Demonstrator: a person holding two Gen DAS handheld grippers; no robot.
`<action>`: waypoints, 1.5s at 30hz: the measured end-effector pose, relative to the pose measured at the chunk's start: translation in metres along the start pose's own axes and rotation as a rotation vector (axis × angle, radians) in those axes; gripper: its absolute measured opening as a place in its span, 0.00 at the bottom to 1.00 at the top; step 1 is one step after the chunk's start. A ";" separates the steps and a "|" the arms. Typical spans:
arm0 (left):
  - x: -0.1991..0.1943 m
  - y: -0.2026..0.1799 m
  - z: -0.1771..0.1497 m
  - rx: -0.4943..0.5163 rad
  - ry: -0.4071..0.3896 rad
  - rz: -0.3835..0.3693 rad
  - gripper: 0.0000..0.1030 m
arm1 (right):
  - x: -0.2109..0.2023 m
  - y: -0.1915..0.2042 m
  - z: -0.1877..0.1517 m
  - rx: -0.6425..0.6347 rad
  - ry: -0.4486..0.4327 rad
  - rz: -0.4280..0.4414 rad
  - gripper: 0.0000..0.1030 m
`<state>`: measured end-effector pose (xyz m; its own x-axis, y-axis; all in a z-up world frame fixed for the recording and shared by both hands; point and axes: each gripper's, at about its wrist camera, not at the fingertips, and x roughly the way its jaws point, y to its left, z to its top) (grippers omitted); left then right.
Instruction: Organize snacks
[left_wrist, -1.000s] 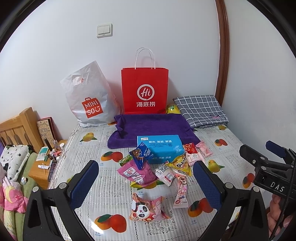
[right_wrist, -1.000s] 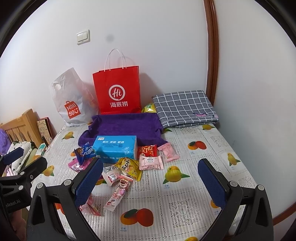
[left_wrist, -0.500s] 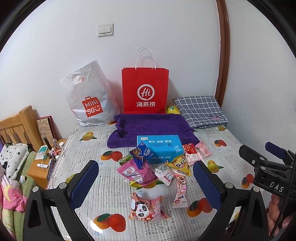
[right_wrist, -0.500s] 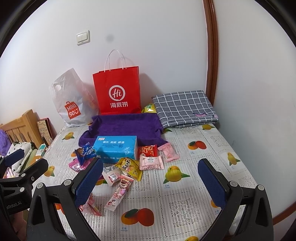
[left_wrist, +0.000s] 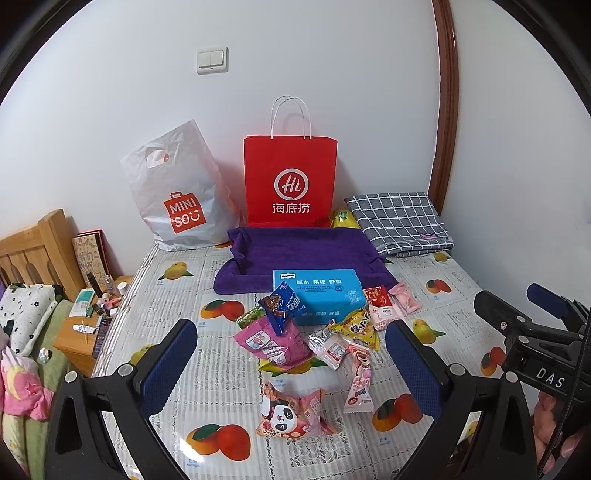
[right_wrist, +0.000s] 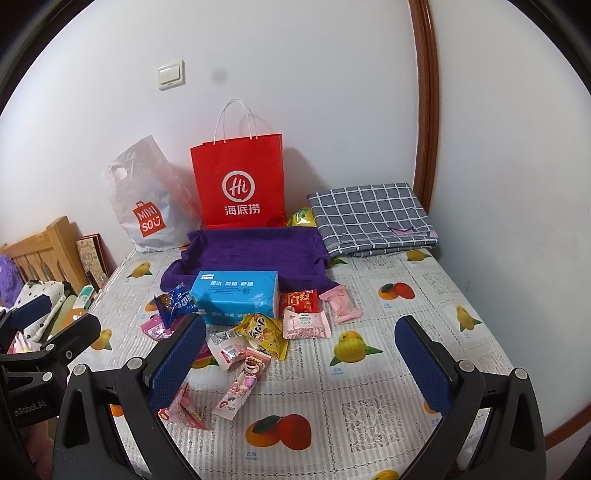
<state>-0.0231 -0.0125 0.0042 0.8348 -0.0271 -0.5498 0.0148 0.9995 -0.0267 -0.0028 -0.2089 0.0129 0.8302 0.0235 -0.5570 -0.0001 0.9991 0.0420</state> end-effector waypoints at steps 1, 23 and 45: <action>0.000 0.000 0.000 0.002 0.000 0.000 1.00 | -0.001 0.000 -0.001 0.010 0.003 0.007 0.99; 0.059 0.020 -0.056 0.000 0.180 0.007 1.00 | 0.040 -0.007 -0.023 0.035 0.053 0.020 0.98; 0.141 0.022 -0.113 -0.060 0.358 -0.104 0.63 | 0.123 -0.025 -0.058 0.028 0.174 -0.029 0.96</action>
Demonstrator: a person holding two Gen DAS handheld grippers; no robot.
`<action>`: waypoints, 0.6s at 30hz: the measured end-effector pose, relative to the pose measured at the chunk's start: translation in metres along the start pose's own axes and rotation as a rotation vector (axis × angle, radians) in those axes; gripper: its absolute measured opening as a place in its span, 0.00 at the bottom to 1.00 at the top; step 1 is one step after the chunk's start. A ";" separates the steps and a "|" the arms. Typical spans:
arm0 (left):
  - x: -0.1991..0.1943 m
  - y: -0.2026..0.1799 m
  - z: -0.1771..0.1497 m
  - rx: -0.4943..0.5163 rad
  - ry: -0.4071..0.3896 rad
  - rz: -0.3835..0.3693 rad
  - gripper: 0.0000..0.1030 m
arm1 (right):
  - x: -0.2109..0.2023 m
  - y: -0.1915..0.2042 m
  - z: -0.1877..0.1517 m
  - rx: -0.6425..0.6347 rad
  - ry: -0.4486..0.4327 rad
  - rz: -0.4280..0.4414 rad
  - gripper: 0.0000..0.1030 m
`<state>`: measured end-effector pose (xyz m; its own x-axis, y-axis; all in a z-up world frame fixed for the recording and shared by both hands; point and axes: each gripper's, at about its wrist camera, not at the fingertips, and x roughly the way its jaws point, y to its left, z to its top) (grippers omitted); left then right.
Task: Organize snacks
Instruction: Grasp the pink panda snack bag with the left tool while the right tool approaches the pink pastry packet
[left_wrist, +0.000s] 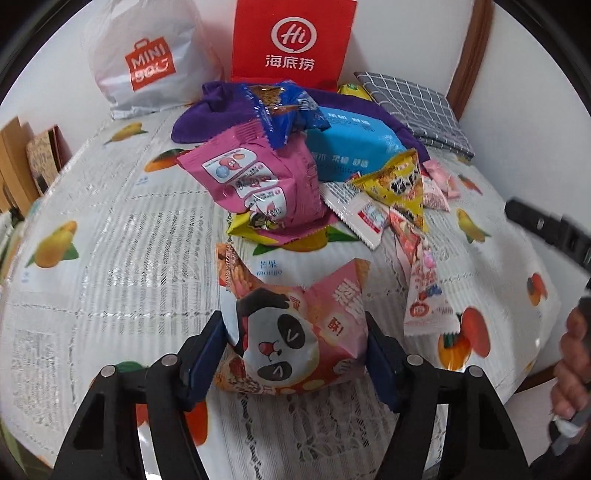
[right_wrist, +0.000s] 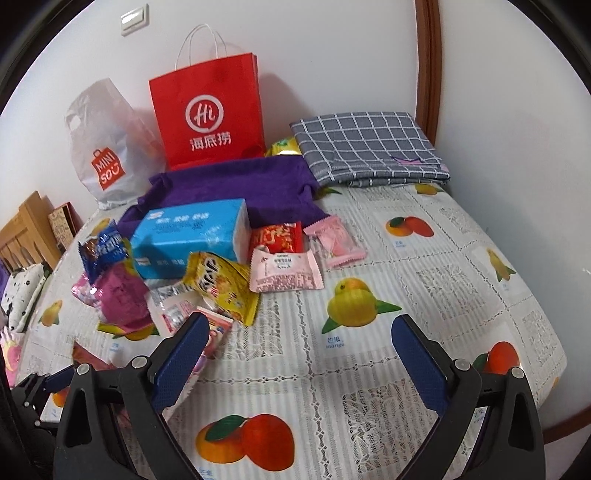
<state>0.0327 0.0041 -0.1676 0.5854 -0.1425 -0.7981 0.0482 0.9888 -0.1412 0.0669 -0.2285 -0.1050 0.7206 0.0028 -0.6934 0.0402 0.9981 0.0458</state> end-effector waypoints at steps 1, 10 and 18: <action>0.000 0.001 0.002 0.001 -0.005 0.004 0.60 | 0.003 -0.001 -0.001 -0.002 0.002 0.001 0.96; 0.004 0.032 0.032 -0.042 -0.035 0.063 0.59 | 0.029 -0.013 0.003 0.034 0.042 0.016 0.92; 0.023 0.049 0.045 -0.059 -0.037 0.038 0.59 | 0.057 -0.025 0.024 0.021 0.033 -0.015 0.90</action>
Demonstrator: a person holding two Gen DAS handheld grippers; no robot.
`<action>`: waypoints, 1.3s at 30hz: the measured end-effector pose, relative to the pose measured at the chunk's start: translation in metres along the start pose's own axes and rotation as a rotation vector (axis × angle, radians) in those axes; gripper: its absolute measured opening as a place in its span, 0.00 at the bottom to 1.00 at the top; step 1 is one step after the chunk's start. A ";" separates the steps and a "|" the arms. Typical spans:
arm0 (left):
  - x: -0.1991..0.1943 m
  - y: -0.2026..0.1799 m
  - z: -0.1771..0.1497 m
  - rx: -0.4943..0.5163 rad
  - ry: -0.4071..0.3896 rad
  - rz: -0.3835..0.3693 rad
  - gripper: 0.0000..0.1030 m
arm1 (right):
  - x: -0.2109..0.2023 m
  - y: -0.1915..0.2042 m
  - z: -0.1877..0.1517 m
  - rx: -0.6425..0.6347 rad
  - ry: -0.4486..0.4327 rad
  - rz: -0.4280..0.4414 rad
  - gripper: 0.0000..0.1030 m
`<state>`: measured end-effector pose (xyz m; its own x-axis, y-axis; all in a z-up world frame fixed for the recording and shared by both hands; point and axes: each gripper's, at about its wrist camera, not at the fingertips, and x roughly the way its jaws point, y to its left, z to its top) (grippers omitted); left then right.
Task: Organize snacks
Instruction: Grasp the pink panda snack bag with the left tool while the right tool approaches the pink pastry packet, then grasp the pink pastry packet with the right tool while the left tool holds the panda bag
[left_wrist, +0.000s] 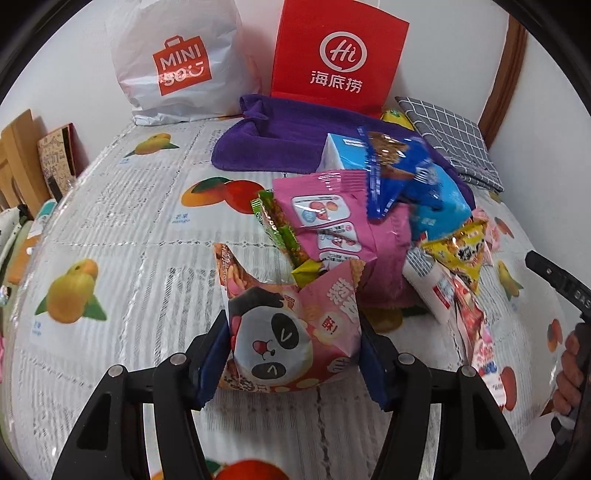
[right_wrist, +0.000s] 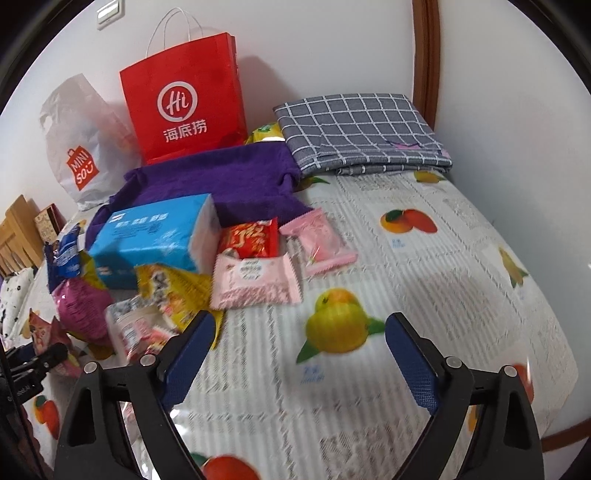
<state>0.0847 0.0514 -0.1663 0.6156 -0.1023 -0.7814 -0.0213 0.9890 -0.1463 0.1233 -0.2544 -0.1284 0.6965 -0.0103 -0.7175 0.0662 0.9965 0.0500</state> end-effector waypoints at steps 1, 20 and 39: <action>0.002 0.002 0.002 -0.005 -0.001 -0.007 0.59 | 0.005 -0.002 0.004 0.001 0.002 -0.007 0.89; 0.024 0.007 0.029 -0.045 0.039 -0.022 0.61 | 0.109 -0.030 0.058 -0.006 0.090 0.037 0.67; 0.004 0.015 0.025 -0.062 0.032 -0.032 0.59 | 0.054 -0.018 0.019 -0.038 0.093 0.091 0.34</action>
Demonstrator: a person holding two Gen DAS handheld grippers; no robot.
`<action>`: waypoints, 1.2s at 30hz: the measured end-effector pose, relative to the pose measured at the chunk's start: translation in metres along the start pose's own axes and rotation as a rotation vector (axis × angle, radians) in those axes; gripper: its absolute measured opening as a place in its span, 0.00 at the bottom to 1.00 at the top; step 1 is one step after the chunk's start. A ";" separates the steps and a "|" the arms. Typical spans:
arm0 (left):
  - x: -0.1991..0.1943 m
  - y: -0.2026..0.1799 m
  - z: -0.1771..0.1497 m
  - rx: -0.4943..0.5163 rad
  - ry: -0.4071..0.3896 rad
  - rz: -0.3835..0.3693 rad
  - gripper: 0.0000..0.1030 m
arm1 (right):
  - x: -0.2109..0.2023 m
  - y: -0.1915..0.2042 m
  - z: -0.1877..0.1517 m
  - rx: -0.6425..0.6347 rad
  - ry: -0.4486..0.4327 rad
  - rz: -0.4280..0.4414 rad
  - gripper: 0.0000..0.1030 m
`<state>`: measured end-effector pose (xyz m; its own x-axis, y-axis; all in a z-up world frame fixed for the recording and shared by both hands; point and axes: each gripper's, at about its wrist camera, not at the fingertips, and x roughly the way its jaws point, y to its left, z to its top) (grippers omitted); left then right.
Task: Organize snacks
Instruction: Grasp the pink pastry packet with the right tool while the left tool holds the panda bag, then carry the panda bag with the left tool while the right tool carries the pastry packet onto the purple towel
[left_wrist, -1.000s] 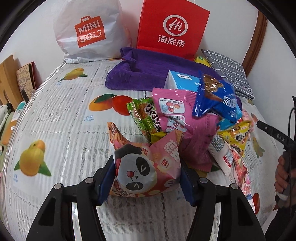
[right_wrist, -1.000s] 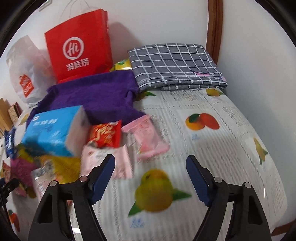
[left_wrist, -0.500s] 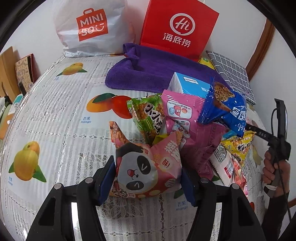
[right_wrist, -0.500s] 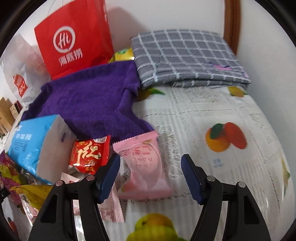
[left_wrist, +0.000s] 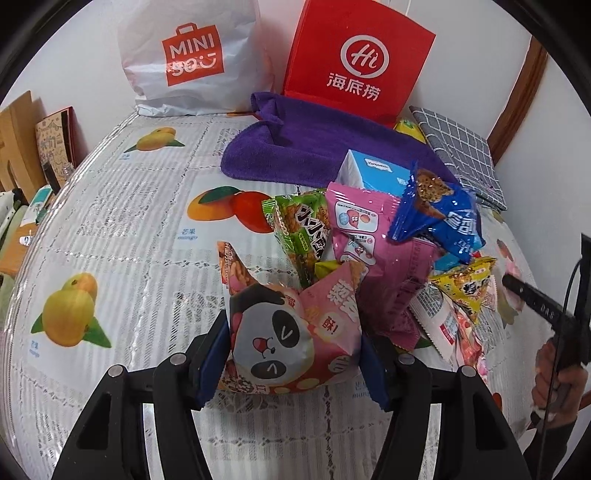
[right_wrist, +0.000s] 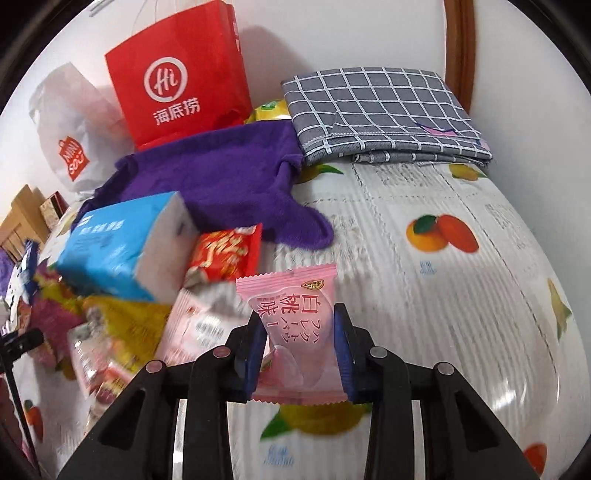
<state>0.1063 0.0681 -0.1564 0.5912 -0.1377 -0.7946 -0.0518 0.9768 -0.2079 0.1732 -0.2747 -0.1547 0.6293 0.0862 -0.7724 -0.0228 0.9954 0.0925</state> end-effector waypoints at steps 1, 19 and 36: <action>-0.003 0.000 -0.001 0.000 -0.005 -0.001 0.59 | -0.003 0.002 -0.003 -0.002 0.003 0.002 0.34; -0.055 -0.024 0.009 0.052 -0.084 -0.067 0.59 | -0.046 0.052 -0.019 -0.040 -0.015 0.091 0.34; -0.070 -0.058 0.045 0.122 -0.107 -0.136 0.59 | -0.075 0.081 0.013 -0.048 -0.069 0.105 0.34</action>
<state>0.1036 0.0286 -0.0630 0.6690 -0.2575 -0.6973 0.1281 0.9640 -0.2330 0.1342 -0.2012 -0.0816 0.6731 0.1883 -0.7151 -0.1275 0.9821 0.1387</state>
